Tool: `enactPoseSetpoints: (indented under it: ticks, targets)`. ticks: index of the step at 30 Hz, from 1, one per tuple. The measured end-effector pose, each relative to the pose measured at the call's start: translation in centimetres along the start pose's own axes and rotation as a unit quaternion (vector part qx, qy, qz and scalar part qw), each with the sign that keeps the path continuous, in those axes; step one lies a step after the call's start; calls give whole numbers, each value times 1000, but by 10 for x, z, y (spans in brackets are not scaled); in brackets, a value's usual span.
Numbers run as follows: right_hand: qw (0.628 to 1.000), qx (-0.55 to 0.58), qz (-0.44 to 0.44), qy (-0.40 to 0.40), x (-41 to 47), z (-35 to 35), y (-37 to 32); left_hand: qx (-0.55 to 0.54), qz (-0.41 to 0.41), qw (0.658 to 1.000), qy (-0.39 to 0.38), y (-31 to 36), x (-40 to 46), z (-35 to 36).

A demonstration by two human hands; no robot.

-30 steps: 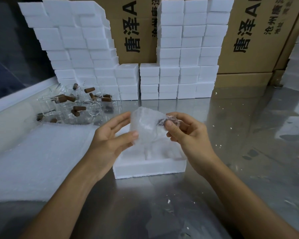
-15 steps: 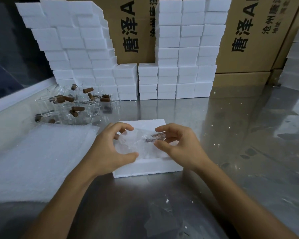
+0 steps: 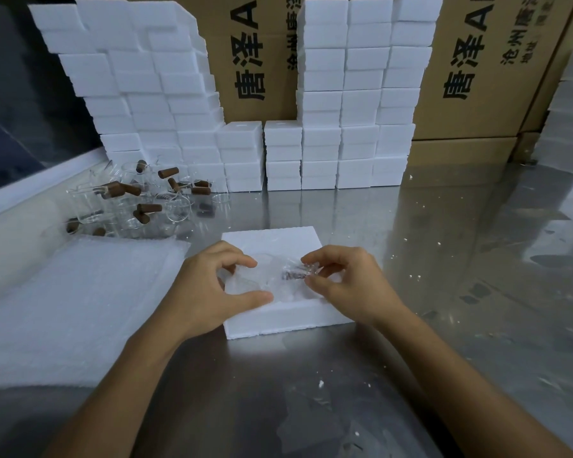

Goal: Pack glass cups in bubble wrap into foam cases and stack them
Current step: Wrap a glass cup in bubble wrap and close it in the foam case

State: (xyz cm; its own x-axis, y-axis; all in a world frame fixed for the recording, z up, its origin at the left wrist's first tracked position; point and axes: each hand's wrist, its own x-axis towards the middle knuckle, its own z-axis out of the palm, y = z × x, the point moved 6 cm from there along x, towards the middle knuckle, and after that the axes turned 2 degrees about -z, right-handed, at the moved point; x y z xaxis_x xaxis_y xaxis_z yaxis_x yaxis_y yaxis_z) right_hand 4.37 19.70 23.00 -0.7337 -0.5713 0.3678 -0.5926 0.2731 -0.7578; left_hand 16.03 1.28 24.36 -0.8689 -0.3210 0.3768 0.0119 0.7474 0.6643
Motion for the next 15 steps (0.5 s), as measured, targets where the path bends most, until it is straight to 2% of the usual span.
enactPoseSetpoints:
  ticks: [9,15]
  targets:
    - [999,-36,-8,25,0,1,4,-5,2,1000,24,1,0,2]
    - [998,-22,3,53,-1,-1,7,-1,0,999,52,1,0,5]
